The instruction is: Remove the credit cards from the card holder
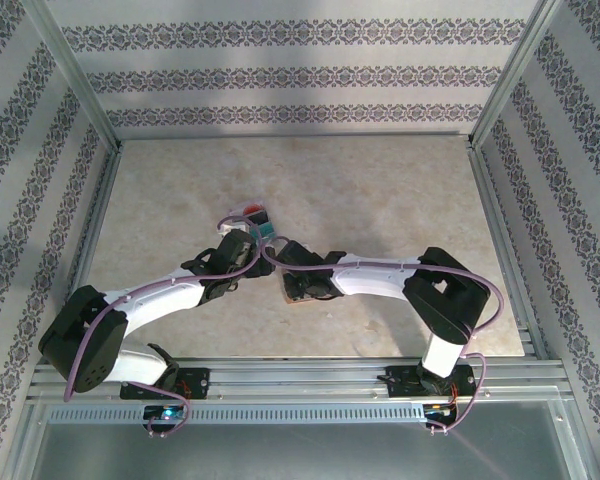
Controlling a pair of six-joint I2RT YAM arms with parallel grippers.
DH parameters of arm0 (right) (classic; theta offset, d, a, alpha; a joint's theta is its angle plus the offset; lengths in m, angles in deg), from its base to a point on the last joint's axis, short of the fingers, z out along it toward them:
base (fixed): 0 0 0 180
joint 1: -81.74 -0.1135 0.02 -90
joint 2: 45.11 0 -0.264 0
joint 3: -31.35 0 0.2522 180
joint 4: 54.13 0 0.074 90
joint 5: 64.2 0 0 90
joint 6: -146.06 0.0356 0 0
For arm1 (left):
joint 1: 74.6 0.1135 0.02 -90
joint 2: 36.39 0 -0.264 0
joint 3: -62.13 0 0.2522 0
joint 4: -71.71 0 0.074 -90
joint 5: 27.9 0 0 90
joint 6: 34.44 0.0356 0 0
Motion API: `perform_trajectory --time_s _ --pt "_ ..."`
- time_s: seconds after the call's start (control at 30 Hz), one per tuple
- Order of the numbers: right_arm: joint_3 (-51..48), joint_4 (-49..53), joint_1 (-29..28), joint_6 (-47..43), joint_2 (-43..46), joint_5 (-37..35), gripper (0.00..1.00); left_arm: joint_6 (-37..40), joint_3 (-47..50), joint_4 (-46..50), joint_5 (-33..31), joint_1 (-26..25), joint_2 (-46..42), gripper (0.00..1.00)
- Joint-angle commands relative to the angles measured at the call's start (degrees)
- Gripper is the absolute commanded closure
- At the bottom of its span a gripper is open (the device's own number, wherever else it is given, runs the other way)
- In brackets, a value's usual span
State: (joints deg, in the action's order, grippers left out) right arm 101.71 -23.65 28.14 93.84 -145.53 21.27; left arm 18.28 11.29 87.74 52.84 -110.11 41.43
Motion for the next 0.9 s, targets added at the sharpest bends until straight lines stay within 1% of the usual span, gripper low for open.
perform_trajectory --time_s 0.0,0.1,0.27,0.4,0.47,0.53,0.67,0.87 --pt "-1.9 -0.2 0.9 0.7 1.1 1.4 0.76 1.6 -0.2 1.9 0.1 0.0 -1.7 0.01" --pt "-2.3 -0.1 1.1 0.3 2.4 1.2 0.82 1.9 -0.4 2.2 0.2 0.0 -1.8 0.01" --pt "-3.0 -0.2 1.3 0.1 4.7 0.3 0.83 2.1 -0.9 2.9 0.4 0.0 -2.4 0.01" --pt "-3.4 0.0 1.5 -0.2 6.0 -0.6 0.81 2.3 -1.1 3.4 0.4 0.1 -3.1 0.01" --pt "-3.6 0.5 1.7 -0.2 6.6 -1.3 0.84 2.5 -1.1 3.8 0.3 0.0 -3.4 0.01" --pt "-4.2 0.7 2.1 -0.1 7.7 -2.1 0.85 2.7 -1.2 4.2 0.2 0.1 -3.9 0.01" --pt "-6.0 1.1 3.4 0.0 10.3 -3.5 0.83 3.0 -1.2 5.1 -0.6 0.0 -5.1 0.01" --pt "-8.4 1.8 5.4 0.0 11.9 -4.9 0.74 3.5 -1.6 6.3 -1.2 0.1 -6.1 0.01"
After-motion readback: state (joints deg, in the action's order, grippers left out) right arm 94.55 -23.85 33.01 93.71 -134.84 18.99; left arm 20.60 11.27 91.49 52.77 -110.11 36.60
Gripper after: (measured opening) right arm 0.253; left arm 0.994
